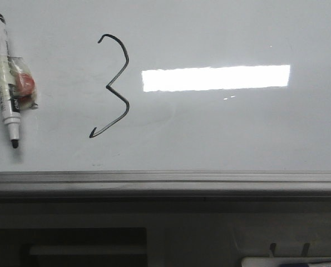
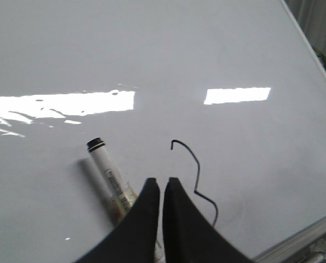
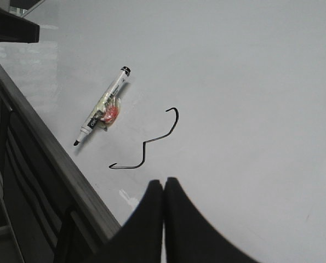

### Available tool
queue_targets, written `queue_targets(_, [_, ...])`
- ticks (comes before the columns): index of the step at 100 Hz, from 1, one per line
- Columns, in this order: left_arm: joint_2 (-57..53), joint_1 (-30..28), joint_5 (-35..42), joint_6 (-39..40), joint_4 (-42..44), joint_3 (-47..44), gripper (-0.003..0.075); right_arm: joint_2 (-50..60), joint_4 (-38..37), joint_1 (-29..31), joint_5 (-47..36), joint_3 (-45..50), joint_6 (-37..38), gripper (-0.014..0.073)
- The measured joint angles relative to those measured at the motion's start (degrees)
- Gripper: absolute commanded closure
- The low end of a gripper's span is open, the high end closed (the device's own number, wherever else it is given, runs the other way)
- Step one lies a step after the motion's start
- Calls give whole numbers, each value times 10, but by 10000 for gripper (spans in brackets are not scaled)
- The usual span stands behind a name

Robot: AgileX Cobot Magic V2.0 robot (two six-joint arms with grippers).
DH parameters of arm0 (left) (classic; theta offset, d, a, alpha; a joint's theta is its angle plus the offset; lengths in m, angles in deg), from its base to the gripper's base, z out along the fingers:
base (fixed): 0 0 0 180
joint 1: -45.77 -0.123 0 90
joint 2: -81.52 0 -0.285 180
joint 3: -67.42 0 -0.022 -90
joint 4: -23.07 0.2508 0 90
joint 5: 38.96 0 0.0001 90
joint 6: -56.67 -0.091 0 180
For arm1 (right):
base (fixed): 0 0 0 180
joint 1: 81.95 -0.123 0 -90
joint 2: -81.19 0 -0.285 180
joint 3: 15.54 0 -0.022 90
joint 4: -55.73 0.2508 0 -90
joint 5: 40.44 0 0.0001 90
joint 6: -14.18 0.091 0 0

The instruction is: Write number 3 on whiteboard

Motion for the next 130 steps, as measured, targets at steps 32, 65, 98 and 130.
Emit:
queue_targets(32, [-5,-195,12,0,67,-51,741,0,0,0,0,0,0,639])
queue_targets(65, [-83,-348,2,22,118,-94,741,0,0,0,0,0,0,639])
queue_targets(98, [-132,-378,-113,116,184,-94,741,0,0,0,1,0,0,639])
queue_targets(130, [-132,-378,-222,117,180,-94,741,0,0,0,1,0,0,639])
